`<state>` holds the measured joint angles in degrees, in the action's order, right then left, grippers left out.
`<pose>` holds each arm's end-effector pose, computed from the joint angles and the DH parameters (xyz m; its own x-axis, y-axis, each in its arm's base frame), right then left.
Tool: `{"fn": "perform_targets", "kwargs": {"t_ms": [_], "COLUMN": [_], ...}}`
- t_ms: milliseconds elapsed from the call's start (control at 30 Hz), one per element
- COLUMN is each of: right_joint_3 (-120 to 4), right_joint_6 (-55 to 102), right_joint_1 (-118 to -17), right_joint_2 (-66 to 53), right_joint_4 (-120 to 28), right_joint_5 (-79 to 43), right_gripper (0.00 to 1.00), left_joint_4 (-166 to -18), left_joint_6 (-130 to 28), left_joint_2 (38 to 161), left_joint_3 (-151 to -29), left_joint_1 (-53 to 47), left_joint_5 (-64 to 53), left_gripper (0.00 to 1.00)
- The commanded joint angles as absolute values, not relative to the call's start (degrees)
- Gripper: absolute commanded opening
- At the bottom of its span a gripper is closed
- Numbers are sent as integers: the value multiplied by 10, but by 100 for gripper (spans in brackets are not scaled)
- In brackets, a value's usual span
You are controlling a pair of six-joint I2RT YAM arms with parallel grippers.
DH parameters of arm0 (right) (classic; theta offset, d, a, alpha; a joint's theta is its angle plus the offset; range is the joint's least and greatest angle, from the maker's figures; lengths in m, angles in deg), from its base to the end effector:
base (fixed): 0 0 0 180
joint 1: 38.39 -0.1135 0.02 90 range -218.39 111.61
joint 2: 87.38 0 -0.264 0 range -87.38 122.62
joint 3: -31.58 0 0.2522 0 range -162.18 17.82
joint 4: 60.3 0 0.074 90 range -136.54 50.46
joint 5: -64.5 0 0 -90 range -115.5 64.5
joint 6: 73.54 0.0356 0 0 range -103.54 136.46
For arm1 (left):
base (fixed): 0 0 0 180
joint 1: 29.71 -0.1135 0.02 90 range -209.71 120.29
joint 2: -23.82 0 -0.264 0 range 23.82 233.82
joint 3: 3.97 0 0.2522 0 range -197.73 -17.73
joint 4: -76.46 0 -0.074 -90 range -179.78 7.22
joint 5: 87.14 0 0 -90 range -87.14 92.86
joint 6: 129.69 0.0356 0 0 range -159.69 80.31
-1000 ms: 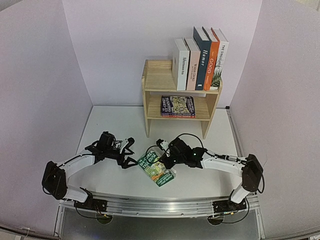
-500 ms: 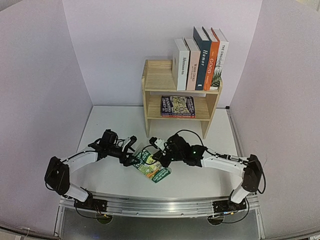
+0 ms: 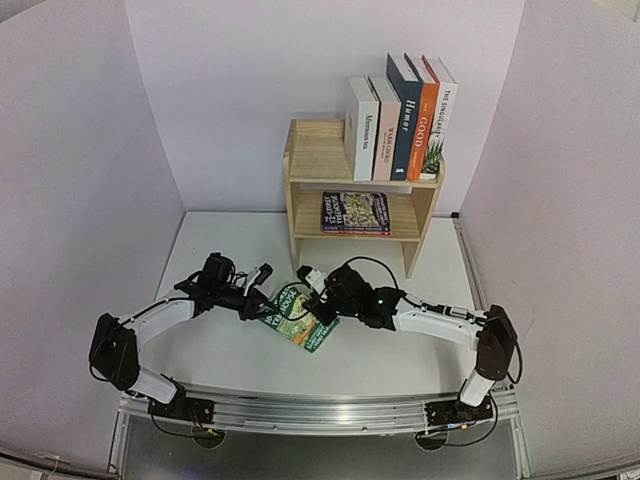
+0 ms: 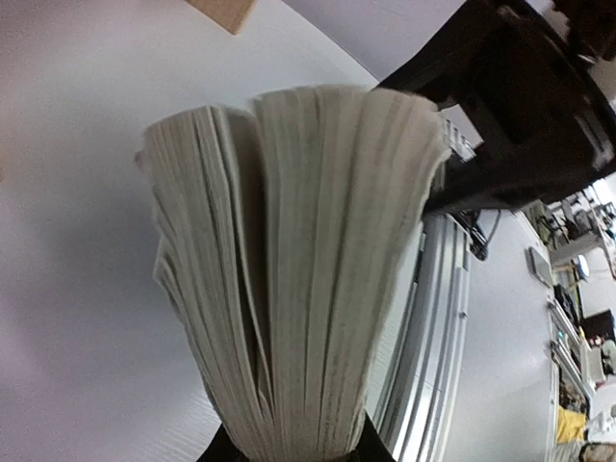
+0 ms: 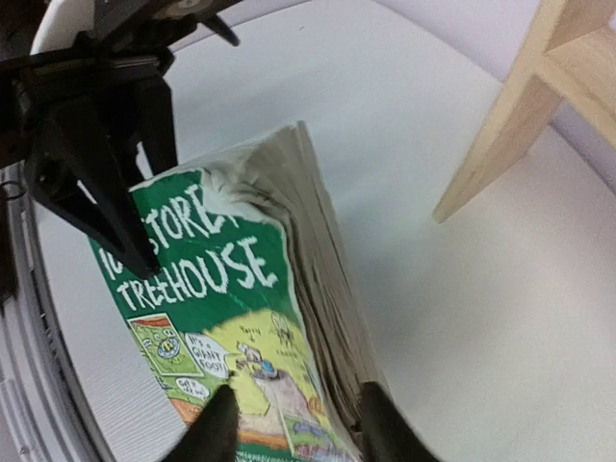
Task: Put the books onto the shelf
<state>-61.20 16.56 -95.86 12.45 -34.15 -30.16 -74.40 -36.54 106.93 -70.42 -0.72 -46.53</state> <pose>0.2213 0.3416 0.2827 -0.2958 -0.4606 -0.8368 -0.8033 0.5941 -0.0430 0.2473 -0.1679 0.2336 -0.5834 0.3641 -0.7260 0.8117 0.2933 -0.5051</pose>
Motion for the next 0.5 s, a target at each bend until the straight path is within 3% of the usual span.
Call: {"fn": "perform_targets", "kwargs": {"t_ms": [0, 167, 300, 400, 467], "right_joint_3": [-644, -689, -711, -739, -742], "right_joint_6": [154, 44, -73, -102, -144], "right_joint_1": [-963, -1023, -1079, -1084, -1084], "right_joint_2": [111, 136, 165, 195, 222], "right_joint_4": [-373, -391, -454, -496, -571], "right_joint_5": [-477, -567, -591, -577, -596], "right_gripper": [88, 92, 91, 85, 87], "left_joint_4": [-770, -748, -773, -784, -803], "left_joint_6": [-473, -609, -761, -811, -846], "left_joint_2": [1032, 1003, 979, 968, 961], "left_joint_3": [-765, -821, -834, -838, -833], "left_joint_1": [-49, -112, -178, -206, -221], "left_joint_5": [-411, -338, -396, -401, -404], "left_gripper": [0, 0, 0, 0, 0]}}
